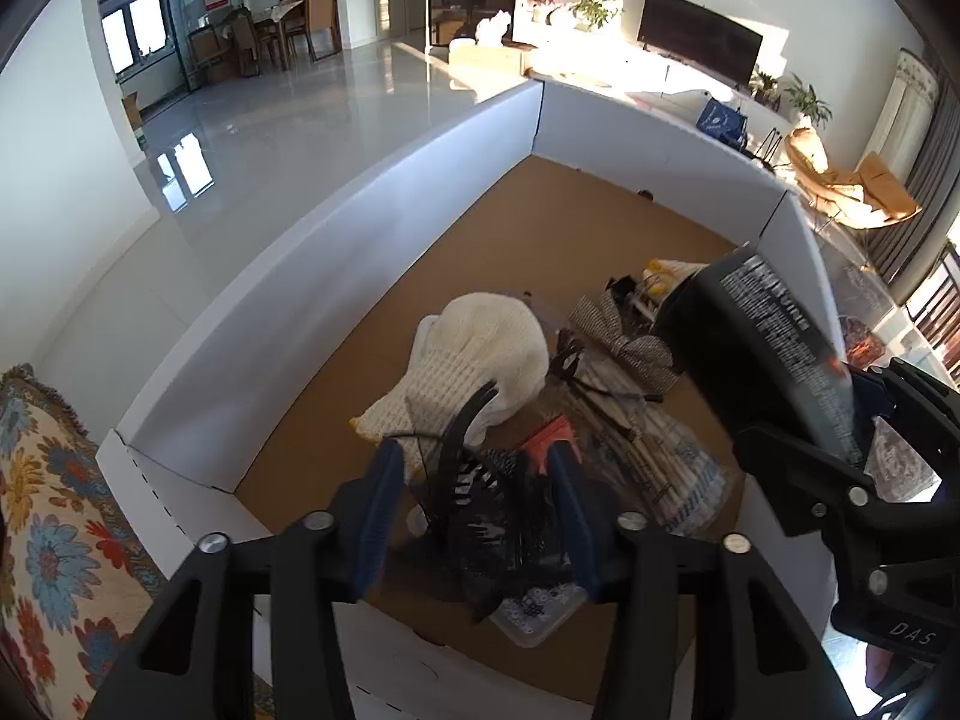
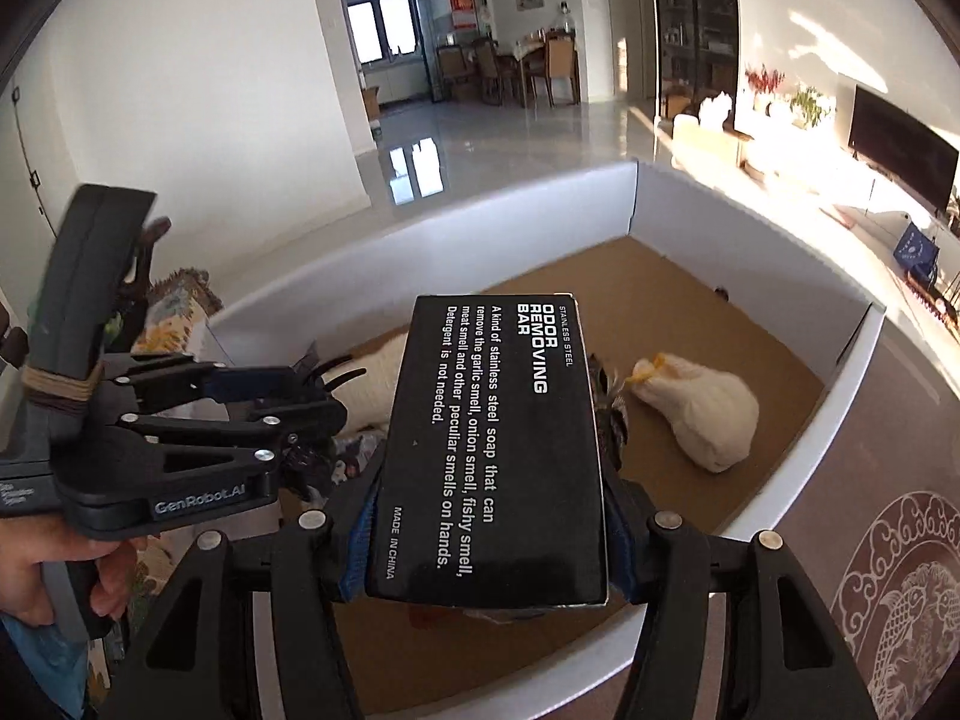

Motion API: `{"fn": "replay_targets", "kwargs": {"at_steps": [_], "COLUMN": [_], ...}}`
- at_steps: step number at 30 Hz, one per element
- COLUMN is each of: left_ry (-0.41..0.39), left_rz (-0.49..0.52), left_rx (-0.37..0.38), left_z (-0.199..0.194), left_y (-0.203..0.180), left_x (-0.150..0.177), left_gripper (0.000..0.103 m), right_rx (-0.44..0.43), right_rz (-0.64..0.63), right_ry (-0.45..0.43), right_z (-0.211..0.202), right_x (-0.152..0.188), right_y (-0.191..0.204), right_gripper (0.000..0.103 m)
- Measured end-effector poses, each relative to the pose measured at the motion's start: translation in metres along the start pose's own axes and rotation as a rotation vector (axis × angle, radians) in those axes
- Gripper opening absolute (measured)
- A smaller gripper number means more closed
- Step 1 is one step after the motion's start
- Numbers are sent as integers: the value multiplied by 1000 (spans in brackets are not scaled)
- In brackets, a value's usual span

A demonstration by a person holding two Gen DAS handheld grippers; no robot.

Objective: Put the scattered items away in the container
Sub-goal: 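Carry the hair clip and box into the container and open both tools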

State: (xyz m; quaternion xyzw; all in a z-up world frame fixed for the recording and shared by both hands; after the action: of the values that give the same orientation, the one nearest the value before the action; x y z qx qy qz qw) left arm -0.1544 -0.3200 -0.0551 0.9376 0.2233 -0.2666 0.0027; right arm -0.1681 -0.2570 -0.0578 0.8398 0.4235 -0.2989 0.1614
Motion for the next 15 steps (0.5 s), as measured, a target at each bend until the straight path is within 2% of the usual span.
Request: {"fn": "replay_targets", "kwargs": {"at_steps": [1, 2, 7, 11, 15], "left_ry": [-8, -24, -88, -172, -274], "left_rz": [2, 2, -23, -25, -29], "left_rx": [-10, -23, -27, -1, -7], "left_z": [0, -2, -26, -62, -101], "left_y": [1, 3, 7, -11, -30], "left_x": [1, 2, 8, 8, 3], "left_gripper": [74, 75, 76, 77, 99], "right_rx": [-21, -29, 4, 46, 87], "right_rz": [22, 37, 66, 48, 24], "right_ry": [10, -2, -61, -87, -108], "right_z": [4, 3, -22, -49, -80], "right_x": [1, 0, -7, -5, -3], "right_y": [-1, -2, -20, -37, -47], "right_gripper": [98, 103, 103, 103, 103]}}
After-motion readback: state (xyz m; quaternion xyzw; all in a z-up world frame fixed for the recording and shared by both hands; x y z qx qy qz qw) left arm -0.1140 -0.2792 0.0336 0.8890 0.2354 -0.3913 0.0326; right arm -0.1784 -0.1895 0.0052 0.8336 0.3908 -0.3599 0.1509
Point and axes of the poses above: each gripper's, at about its wrist camera, not at the fingertips, and z roughly the way its jaws point, y to its left, x to its underside, the point moved 9 cm from there along z, roughly the way its jaws point, and after that the axes turned 11 degrees about -z, right-handed, at the moved point
